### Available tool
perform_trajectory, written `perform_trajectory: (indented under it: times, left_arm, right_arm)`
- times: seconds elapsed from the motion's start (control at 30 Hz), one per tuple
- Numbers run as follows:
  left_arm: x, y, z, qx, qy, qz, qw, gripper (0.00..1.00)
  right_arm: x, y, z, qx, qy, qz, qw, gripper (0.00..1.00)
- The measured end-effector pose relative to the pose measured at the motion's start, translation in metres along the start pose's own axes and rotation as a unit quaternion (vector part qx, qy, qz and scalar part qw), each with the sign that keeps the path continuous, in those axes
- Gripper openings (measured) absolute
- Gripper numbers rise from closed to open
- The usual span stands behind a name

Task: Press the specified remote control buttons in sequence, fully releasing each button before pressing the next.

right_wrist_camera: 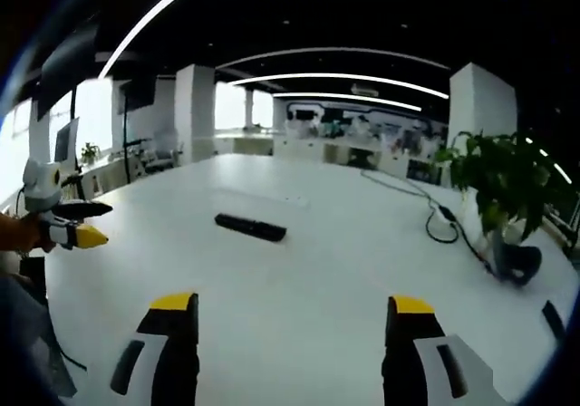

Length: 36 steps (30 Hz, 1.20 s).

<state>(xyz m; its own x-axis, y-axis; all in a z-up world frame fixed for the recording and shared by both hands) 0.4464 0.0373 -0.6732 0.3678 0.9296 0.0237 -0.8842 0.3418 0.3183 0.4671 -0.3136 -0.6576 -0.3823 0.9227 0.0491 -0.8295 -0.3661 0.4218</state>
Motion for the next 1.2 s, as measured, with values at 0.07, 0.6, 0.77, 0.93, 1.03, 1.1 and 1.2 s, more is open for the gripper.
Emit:
perform_trajectory:
  times: [0.07, 0.6, 0.77, 0.93, 1.03, 1.1, 1.2]
  left_arm:
    - [-0.001, 0.003, 0.001, -0.004, 0.005, 0.002, 1.0, 1.0]
    - [-0.01, 0.038, 0.016, -0.006, 0.02, 0.031, 0.9993, 1.0]
    - [-0.011, 0.049, 0.013, -0.006, 0.011, 0.033, 0.9994, 0.96]
    - [-0.014, 0.056, 0.014, -0.002, 0.015, 0.035, 0.9993, 0.97]
    - [-0.016, 0.059, 0.018, 0.0, 0.015, 0.038, 0.9992, 0.98]
    - [-0.017, 0.061, 0.02, 0.0, 0.014, 0.039, 0.9991, 0.99]
    - [-0.019, 0.063, 0.024, 0.001, 0.018, 0.038, 0.9991, 0.99]
  right_arm:
    - [-0.001, 0.003, -0.001, 0.0, -0.003, 0.0, 1.0, 0.83]
    - [0.013, 0.037, -0.004, 0.011, -0.01, 0.003, 0.9999, 0.82]
    - [0.018, 0.046, -0.009, 0.014, -0.023, 0.006, 0.9996, 0.81]
    - [0.02, 0.054, -0.01, 0.022, -0.021, 0.012, 0.9995, 0.8]
    - [0.021, 0.059, -0.008, 0.021, -0.023, 0.015, 0.9994, 0.8]
    - [0.023, 0.063, -0.007, 0.02, -0.025, 0.017, 0.9994, 0.8]
    - [0.026, 0.069, -0.006, 0.016, -0.028, 0.023, 0.9992, 0.8]
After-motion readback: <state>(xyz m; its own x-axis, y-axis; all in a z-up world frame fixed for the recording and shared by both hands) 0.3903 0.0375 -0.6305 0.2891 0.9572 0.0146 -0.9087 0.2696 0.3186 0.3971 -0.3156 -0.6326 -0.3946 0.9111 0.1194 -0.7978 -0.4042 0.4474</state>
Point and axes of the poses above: the point that each gripper's makers call its tool centre point, and the gripper's own axes: y roughly backward along the fingers, x roughly to its left, z roughly out of its top, the point moved 9 cm from there along y, roughly backward along the fingers, and after that the axes turned 6 degrees about -y, right-handed, at the moved point
